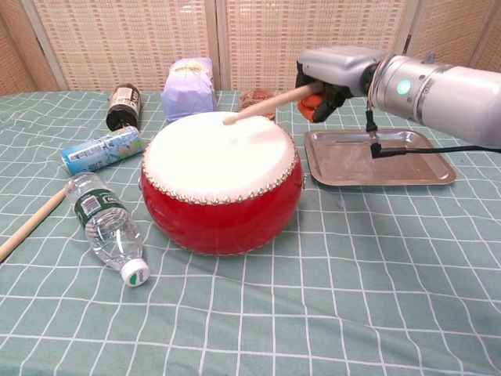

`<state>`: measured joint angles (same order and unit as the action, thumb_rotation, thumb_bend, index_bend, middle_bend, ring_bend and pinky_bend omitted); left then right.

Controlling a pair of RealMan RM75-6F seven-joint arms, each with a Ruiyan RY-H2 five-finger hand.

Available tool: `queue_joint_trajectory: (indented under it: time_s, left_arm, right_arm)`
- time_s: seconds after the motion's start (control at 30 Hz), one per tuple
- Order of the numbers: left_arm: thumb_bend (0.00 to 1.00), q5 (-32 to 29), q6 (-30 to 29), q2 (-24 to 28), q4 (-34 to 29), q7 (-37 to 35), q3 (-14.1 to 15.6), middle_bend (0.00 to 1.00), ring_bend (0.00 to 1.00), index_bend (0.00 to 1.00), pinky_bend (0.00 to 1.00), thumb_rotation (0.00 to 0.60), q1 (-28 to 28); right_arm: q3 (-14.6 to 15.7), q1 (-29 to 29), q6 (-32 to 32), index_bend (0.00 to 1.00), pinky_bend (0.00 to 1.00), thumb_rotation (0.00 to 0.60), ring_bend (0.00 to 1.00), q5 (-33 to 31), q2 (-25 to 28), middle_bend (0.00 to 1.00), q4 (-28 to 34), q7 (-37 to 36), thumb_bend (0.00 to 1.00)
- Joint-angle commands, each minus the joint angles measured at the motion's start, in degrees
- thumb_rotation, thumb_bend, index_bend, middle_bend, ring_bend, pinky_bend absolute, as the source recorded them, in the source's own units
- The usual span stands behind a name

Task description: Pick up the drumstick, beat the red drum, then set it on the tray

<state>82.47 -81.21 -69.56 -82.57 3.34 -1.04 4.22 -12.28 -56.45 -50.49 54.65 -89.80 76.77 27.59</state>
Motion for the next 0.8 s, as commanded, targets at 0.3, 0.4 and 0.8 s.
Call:
queue_joint_trajectory:
  time_s: [0.3, 0.4, 0.8]
  left_arm:
    - [0.27, 0.03, 0.01, 0.00, 0.04, 0.06, -0.15, 0.00, 0.00, 0.00, 0.02, 0.600, 0.14]
    - [0.27, 0.11, 0.01, 0.02, -0.04, 0.17, -0.15, 0.00, 0.00, 0.00, 0.02, 0.600, 0.20]
    - [0.27, 0.00, -0.10, 0.00, 0.04, 0.10, -0.16, 0.00, 0.00, 0.00, 0.02, 0.600, 0.10]
  right_arm:
    - [-4.91, 2.78, -7.41, 1.00, 1.00, 0.600, 1.00, 7.52, -2.29, 1.00, -0.10, -16.27, 1.00]
    - [-5.28, 3.09, -6.59, 1.00, 1.00, 0.600, 1.00, 8.52, -1.31, 1.00, 0.02, -18.79, 1.00]
    - [0.46, 0.42, 0.27, 1.00, 1.00, 0.600, 1.00, -0.05, -0.92, 1.00, -0.81, 0.51, 1.00]
